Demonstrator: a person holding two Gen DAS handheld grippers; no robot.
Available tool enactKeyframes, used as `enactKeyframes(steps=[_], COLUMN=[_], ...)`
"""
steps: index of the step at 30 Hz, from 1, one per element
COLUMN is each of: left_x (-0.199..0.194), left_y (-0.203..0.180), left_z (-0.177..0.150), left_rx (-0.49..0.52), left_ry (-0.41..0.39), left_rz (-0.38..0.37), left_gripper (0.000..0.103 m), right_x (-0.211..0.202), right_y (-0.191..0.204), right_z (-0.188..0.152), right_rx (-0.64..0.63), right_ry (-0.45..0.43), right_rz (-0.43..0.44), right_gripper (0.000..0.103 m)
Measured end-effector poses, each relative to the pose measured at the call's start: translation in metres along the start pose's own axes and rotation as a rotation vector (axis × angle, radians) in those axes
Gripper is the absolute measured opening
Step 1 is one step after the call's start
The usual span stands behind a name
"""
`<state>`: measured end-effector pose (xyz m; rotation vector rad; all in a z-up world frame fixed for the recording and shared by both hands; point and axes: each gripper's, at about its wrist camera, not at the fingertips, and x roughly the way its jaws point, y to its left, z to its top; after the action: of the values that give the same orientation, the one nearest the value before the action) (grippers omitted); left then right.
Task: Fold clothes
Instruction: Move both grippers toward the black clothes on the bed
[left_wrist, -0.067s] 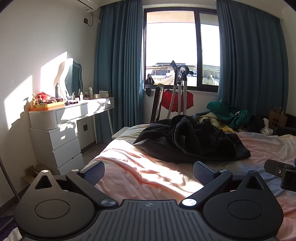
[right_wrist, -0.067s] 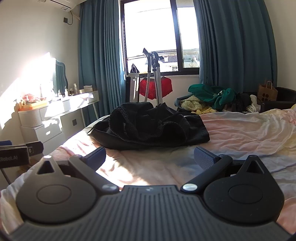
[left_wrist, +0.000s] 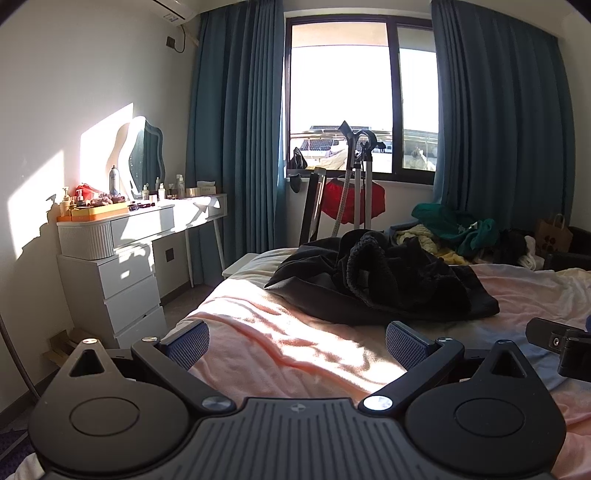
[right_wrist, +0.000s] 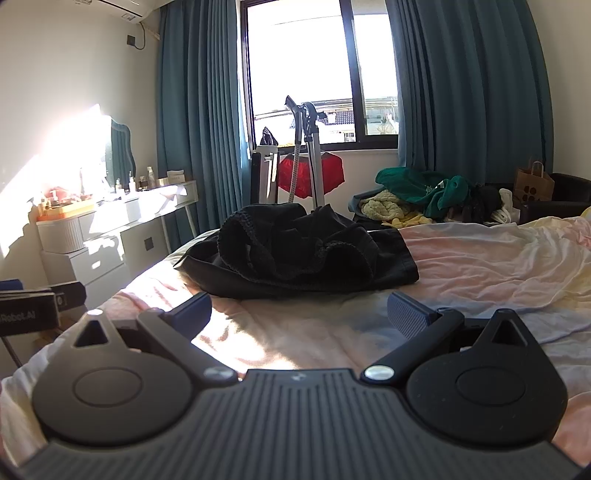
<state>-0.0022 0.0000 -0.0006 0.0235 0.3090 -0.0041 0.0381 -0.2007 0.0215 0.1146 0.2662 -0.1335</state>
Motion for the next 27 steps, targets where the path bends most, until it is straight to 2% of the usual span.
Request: enactKeyframes(steps=[13,17,22,27], left_x=[0.003,0.009,0.018,0.027], left_y=[0.001,0.003,0.007,0.011], left_z=[-0.005,-0.008,-0.011,-0.013], left_rx=[0.003,-0.01,-0.023,-0.021], left_ry=[-0.009,-0.001,-0.008,-0.021], left_rz=[-0.042,-0.037,-0.018,0.009], left_gripper=[0.103,0.103,0.103,0.103], right_x=[0.006,0.007,0.0,0.01], right_y=[0.004,0.008,0.008,0.008], right_z=[-0.006,-0.007,-0.009,0.015], right_rx=[0.036,0.024,0.041,0.072], right_ry=[-0.012,-0.011,-0.112,-0.089], right_rz=[-0.019,-0.005,-0.002,0.044], right_gripper=[0.103,0.103,0.103,0.103])
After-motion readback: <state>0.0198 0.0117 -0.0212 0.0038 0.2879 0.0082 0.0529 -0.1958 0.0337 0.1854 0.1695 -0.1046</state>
